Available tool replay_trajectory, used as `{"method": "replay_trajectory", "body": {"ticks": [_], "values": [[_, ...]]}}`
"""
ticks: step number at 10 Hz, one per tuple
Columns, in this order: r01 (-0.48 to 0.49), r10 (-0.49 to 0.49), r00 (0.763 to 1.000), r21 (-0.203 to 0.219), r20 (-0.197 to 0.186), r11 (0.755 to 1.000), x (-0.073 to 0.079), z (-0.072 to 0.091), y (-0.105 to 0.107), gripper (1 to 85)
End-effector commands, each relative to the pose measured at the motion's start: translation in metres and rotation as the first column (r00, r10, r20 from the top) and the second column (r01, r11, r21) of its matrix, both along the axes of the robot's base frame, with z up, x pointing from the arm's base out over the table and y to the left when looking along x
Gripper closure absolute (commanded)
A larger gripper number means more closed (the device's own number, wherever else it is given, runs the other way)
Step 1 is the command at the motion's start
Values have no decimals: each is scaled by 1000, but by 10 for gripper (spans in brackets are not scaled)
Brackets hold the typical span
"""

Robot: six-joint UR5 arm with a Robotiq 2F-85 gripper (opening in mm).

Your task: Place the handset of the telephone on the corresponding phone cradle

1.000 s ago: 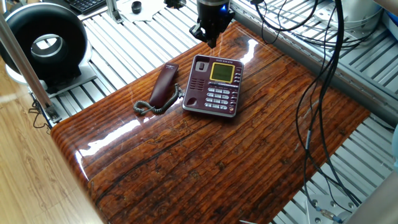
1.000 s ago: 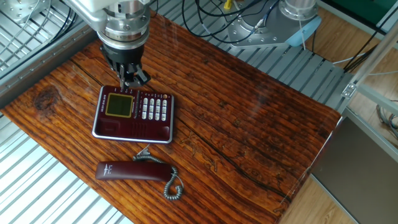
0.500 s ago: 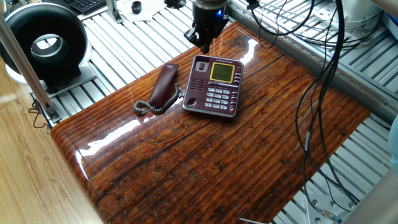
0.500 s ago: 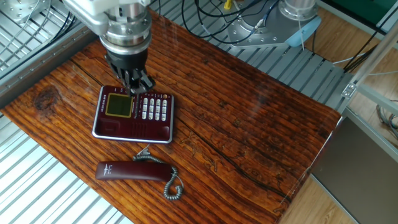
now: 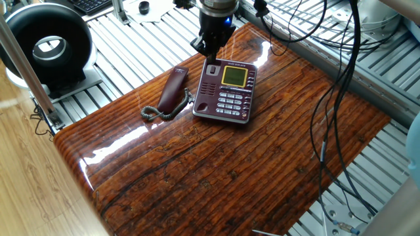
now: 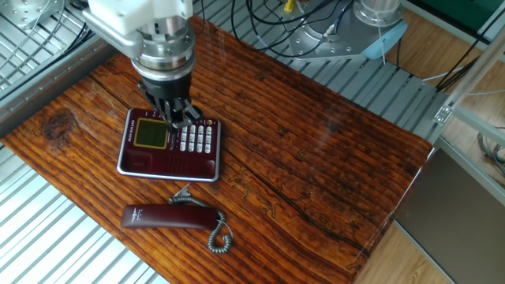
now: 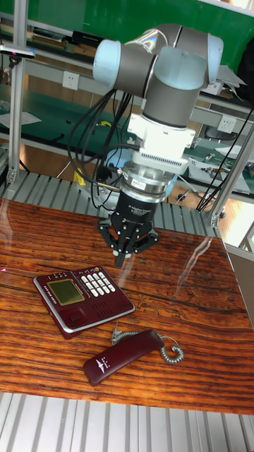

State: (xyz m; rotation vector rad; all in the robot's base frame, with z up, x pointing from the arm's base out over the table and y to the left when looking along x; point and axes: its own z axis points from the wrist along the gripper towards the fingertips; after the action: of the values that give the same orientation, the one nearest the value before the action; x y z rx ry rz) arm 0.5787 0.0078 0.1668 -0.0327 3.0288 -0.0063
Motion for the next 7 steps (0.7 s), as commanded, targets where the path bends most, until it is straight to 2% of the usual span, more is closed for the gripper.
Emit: {"method": "replay_trajectory", "body": {"ticks": [1, 5, 7], "values": [[-57, 56, 998, 50, 15, 997, 4, -3, 17, 817], [-116, 113, 992, 48, 49, 992, 11, -3, 20, 817], [-116, 112, 992, 69, 59, 991, 14, -5, 25, 817]]}}
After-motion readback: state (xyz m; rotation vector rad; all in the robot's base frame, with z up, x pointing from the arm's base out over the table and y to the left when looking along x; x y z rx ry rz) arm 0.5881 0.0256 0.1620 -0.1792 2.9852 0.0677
